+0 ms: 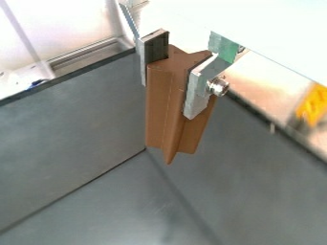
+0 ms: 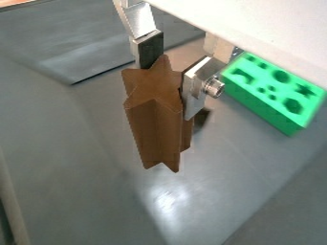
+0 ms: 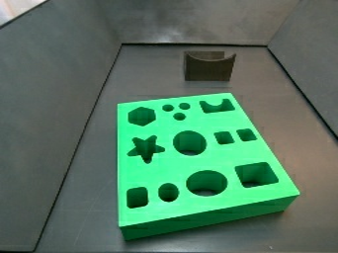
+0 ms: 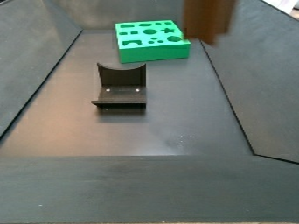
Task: Pick up the star object. Move up. Move to above the board. Insert the star object.
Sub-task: Move to above the board.
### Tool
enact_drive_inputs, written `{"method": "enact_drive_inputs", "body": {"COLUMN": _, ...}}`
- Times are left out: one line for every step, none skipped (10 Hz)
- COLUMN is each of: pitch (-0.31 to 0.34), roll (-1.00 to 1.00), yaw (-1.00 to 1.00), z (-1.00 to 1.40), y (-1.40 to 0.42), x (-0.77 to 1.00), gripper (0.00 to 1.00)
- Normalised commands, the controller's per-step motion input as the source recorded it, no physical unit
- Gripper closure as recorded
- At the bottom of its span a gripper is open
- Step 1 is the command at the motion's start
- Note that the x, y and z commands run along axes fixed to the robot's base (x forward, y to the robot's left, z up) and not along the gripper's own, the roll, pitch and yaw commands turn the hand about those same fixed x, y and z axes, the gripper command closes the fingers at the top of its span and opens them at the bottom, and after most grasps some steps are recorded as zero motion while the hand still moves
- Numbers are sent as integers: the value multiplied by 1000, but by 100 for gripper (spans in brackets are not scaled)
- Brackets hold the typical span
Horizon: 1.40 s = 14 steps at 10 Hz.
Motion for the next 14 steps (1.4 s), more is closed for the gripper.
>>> {"method": "enact_drive_inputs", "body": {"pitch": -115, "roll": 141, "yaw": -753, "z": 17, "y": -1000, "x": 0, "gripper": 100}}
{"method": "enact_drive_inputs", "body": {"pitch": -132, "roll": 86, "yaw": -589, "z": 14, "y": -1000, "x": -1, "gripper": 100}}
{"method": "enact_drive_inputs", "body": {"pitch": -100, "roll": 46, "yaw": -317, "z": 12, "y": -1000, "x": 0, "gripper": 100}}
{"method": "enact_drive_inputs", "body": {"pitch": -59, "roll": 22, "yaw": -162, "z": 15, "y": -1000, "x": -1, "gripper": 100}}
{"method": "enact_drive_inputs", "body": {"pitch": -31, "roll": 22, "yaw": -24, "z": 12, "y": -1000, "x": -1, "gripper": 100}}
{"method": "enact_drive_inputs", "body": {"pitch": -30, "roll": 20, "yaw": -17, "z": 12, "y": -1000, "x": -1, "gripper": 100}}
{"method": "enact_drive_inputs", "body": {"pitch": -35, "roll": 8, "yaw": -7, "z": 14, "y": -1000, "x": -5, "gripper": 100}}
{"method": "enact_drive_inputs", "body": {"pitch": -31, "roll": -2, "yaw": -8, "z": 12, "y": -1000, "x": -7, "gripper": 100}}
{"method": "enact_drive_inputs", "body": {"pitch": -28, "roll": 1, "yaw": 5, "z": 12, "y": -1000, "x": -8, "gripper": 100}}
{"method": "enact_drive_inputs", "body": {"pitch": -26, "roll": -10, "yaw": 4, "z": 12, "y": -1000, "x": -8, "gripper": 100}}
{"method": "enact_drive_inputs", "body": {"pitch": -21, "roll": -13, "yaw": 6, "z": 12, "y": -1000, "x": -10, "gripper": 100}}
{"method": "enact_drive_inputs", "body": {"pitch": -17, "roll": -5, "yaw": 2, "z": 13, "y": -1000, "x": -13, "gripper": 100}}
{"method": "enact_drive_inputs", "body": {"pitch": -13, "roll": -5, "yaw": 8, "z": 14, "y": -1000, "x": -11, "gripper": 100}}
{"method": "enact_drive_inputs", "body": {"pitch": -10, "roll": -3, "yaw": 10, "z": 14, "y": -1000, "x": -8, "gripper": 100}}
